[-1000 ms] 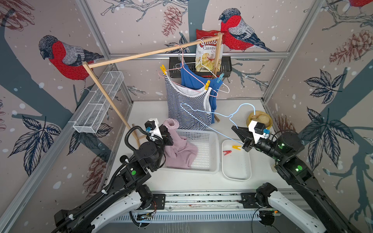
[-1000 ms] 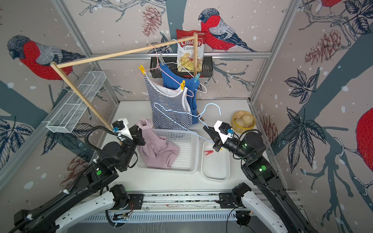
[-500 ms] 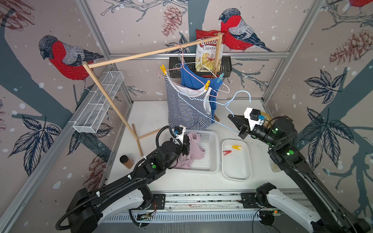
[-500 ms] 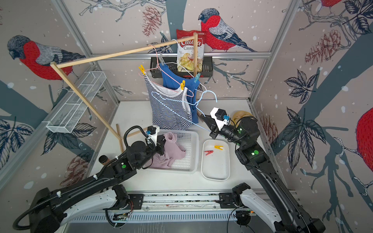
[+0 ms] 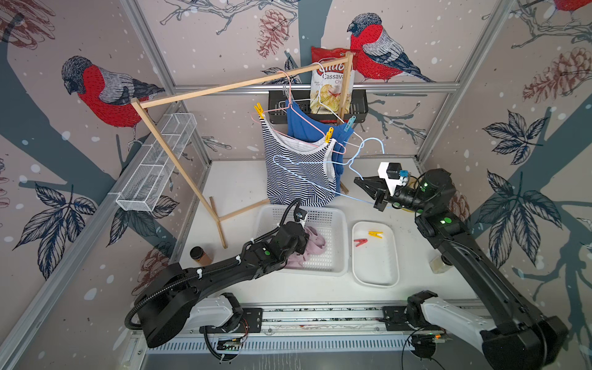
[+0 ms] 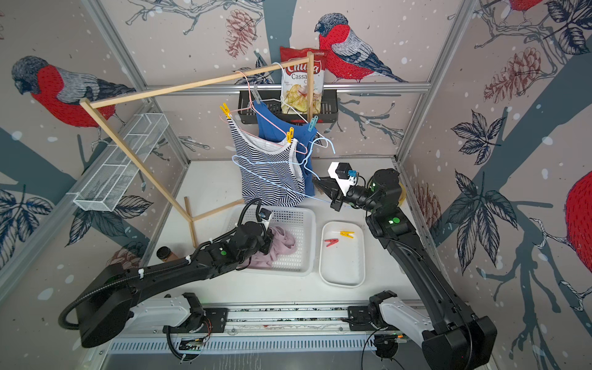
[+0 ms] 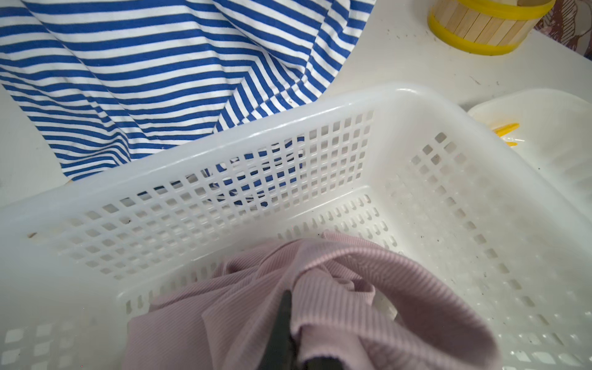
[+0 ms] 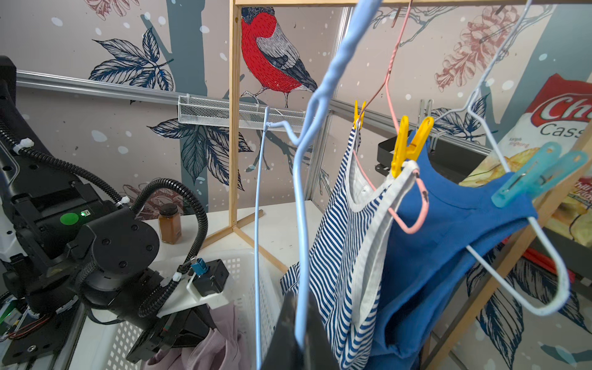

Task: Remove the clothespins securing tank tops to the hanger
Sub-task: Place the tank top in the basket.

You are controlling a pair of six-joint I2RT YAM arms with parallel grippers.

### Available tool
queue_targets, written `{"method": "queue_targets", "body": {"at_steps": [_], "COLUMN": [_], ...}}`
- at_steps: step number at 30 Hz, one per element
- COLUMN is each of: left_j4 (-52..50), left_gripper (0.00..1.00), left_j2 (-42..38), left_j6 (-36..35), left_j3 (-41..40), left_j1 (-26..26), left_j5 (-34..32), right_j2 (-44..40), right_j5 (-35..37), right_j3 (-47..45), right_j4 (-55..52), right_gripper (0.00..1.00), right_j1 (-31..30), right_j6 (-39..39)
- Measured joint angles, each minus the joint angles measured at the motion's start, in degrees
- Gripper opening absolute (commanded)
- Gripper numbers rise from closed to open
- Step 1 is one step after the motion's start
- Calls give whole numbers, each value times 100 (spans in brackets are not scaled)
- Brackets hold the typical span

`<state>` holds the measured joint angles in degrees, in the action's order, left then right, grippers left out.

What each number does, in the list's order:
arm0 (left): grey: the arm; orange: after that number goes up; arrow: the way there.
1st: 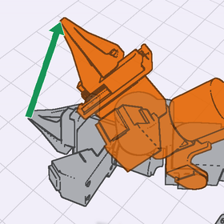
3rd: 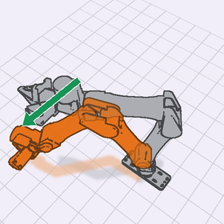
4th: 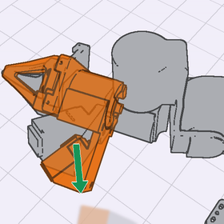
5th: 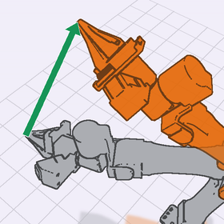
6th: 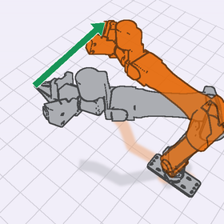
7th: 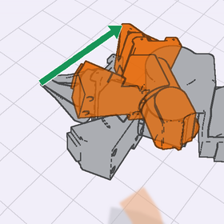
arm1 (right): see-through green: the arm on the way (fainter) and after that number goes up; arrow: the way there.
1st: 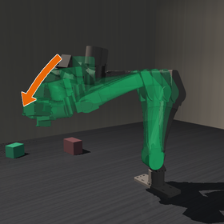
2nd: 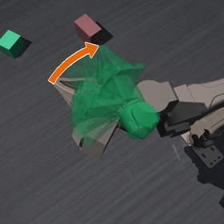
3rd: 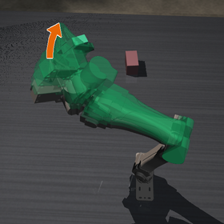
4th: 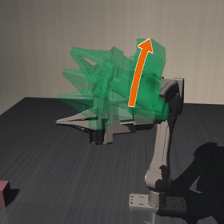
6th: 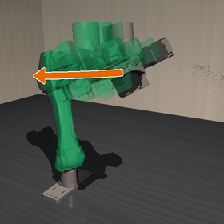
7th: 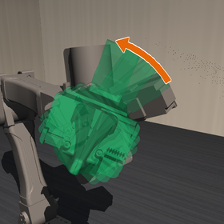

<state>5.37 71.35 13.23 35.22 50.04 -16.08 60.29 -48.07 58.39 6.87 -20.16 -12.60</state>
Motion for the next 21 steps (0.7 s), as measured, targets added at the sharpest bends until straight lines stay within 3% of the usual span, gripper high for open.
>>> {"method": "queue_targets", "body": {"at_steps": [1, 2, 13, 21], "left_j4": [-28, -55, -409, 186], "left_gripper": [95, 98, 96, 96], "left_j2": [-24, -79, -1335, -3888], "left_j6": [-7, -17, -566, -1421], "left_j3": [42, 72, 350, -522], "left_j1": [0, 0, 0, 0], "left_j5": [2, 0, -11, -4], "right_j2": [33, 61, 236, 516], "right_j5": [-52, -105, -647, -1362], "right_j3": [0, 0, -107, 238], "right_j4": [-2, -2, -39, -1272], "right_gripper": [0, 0, 0, 0], "right_j1": [20, 33, 450, 743], "right_j6": [-26, -76, -184, -1432]}}
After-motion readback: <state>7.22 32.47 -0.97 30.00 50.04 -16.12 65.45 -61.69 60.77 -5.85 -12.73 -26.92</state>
